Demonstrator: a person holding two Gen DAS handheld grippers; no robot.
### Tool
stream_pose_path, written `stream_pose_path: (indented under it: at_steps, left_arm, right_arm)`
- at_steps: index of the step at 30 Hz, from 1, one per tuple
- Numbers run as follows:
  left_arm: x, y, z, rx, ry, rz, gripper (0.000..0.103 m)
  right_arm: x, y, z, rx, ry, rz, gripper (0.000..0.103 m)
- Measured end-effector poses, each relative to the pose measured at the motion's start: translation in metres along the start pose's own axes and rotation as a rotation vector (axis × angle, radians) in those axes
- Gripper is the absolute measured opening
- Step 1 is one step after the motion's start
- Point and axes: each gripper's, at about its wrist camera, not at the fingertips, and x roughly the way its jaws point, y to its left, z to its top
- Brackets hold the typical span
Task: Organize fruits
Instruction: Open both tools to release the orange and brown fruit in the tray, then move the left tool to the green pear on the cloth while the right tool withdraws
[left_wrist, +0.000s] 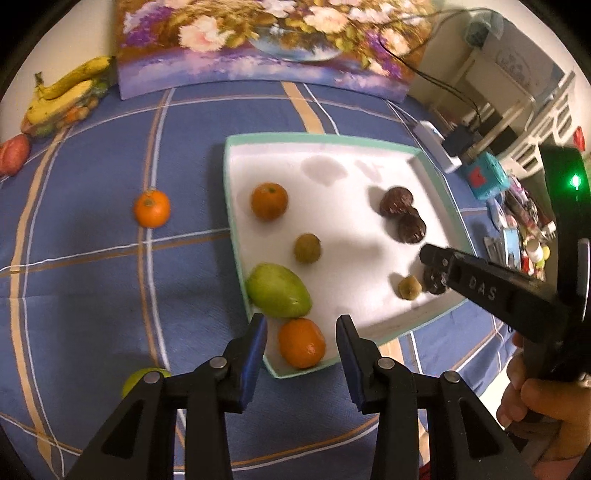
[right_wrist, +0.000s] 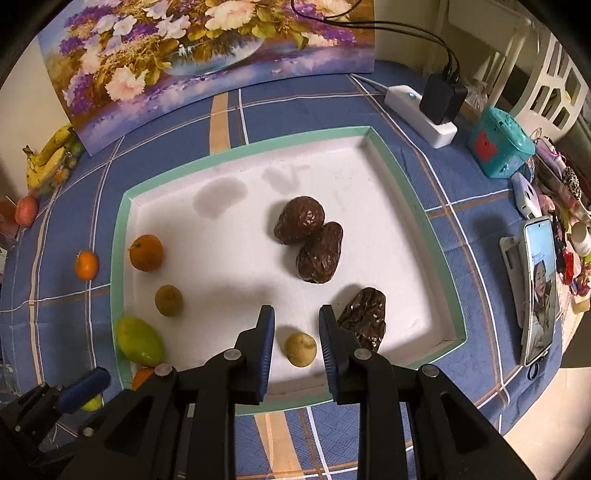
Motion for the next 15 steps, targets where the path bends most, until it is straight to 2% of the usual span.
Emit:
stream_pose_path:
  at_steps: [9,10,11,12,13,15]
  left_arm:
    - [-0.009,0.039,0.008,-0.123,-0.031,0.072,0.042]
    - [-0.010,0.044,0.008,-0.143,-0.035,0.084,0.048]
    - [-0.010,0.048,0.008,-0.158,-0.038,0.099,0.062]
    - [-0.011,0.053,0.007,-0.174,-0.042,0.114,0.067]
    - [-0.012,0.061,0.007,-0.200,-0.045,0.133,0.069]
    - [-0.013,0.071,0.006,-0.234,-0.048,0.146,0.070]
  right_arm:
    - [0.004,0.002,-0.002,-0.012,0.006,0.013,0.025]
    - [0.004,0.003,-0.003,-0.014,0.005,0.014,0.025]
    - [0.004,0.004,-0.003,-0.017,0.004,0.015,0.025]
    - [0.004,0.004,-0.003,-0.018,0.002,0.015,0.030]
    - [0.004,0.004,-0.003,-0.021,-0.002,0.011,0.044]
    - [0.003,0.006,-0.004,-0.028,-0.016,0.003,0.059]
